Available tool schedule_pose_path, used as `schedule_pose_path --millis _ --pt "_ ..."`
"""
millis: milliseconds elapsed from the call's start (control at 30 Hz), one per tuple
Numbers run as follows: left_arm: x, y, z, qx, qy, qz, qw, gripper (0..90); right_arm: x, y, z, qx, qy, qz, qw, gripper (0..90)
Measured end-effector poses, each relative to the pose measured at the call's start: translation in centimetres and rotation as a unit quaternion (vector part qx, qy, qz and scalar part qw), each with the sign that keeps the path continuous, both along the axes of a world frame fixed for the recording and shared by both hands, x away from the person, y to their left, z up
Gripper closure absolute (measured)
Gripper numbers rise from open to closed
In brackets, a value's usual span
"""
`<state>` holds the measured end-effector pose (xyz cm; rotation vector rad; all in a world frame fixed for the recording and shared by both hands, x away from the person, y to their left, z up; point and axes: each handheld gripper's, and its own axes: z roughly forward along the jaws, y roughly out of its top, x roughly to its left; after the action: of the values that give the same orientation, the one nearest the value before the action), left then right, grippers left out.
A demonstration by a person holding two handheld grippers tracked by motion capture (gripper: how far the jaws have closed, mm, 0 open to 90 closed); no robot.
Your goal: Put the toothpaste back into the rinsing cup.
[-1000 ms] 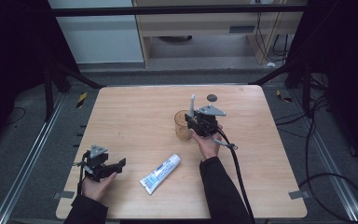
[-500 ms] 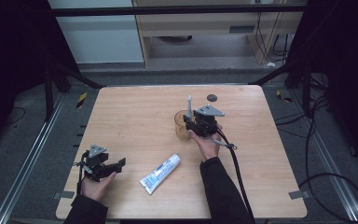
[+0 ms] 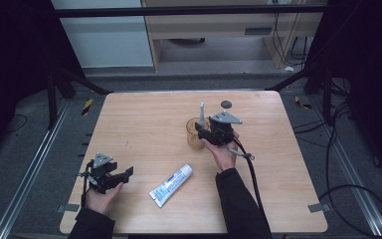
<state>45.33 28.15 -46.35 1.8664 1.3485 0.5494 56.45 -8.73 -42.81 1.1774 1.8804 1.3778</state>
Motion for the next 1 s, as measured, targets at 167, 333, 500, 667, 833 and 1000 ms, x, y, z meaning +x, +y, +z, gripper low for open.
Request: schedule_pose_path --millis 167,333,500,667,833,1000 --pt "-0.1 -0.3 0.1 0.009 -0.006 -0.014 0.9999 36.8 -0.2 -0.2 0.4 0.004 -0.006 0.000 1.0000 34.8" --pt "-0.2 -0.5 0.1 0.012 -0.009 -0.015 0.9998 36.2 -0.7 -0.4 0.9 -0.001 -0.004 0.009 0.9999 32.0" --pt "-0.2 -0.5 0.2 0.010 -0.010 -0.014 0.9998 35.0 -1.8 -0.9 1.8 -0.015 -0.007 0.018 0.9997 31.0" --pt "-0.1 -1.0 0.0 0.022 0.008 -0.029 0.9993 31.4 -2.9 -1.8 2.8 -0.014 -0.001 0.024 0.9996 30.2" --pt "-0.2 -1.6 0.1 0.034 0.004 -0.048 0.9982 37.0 -4.2 -3.2 3.3 -0.018 0.004 0.024 0.9995 30.3" --pt "-0.3 -2.4 -0.1 0.041 -0.002 -0.071 0.9966 40.2 -5.6 -5.3 2.8 -0.035 0.018 0.027 0.9989 30.5"
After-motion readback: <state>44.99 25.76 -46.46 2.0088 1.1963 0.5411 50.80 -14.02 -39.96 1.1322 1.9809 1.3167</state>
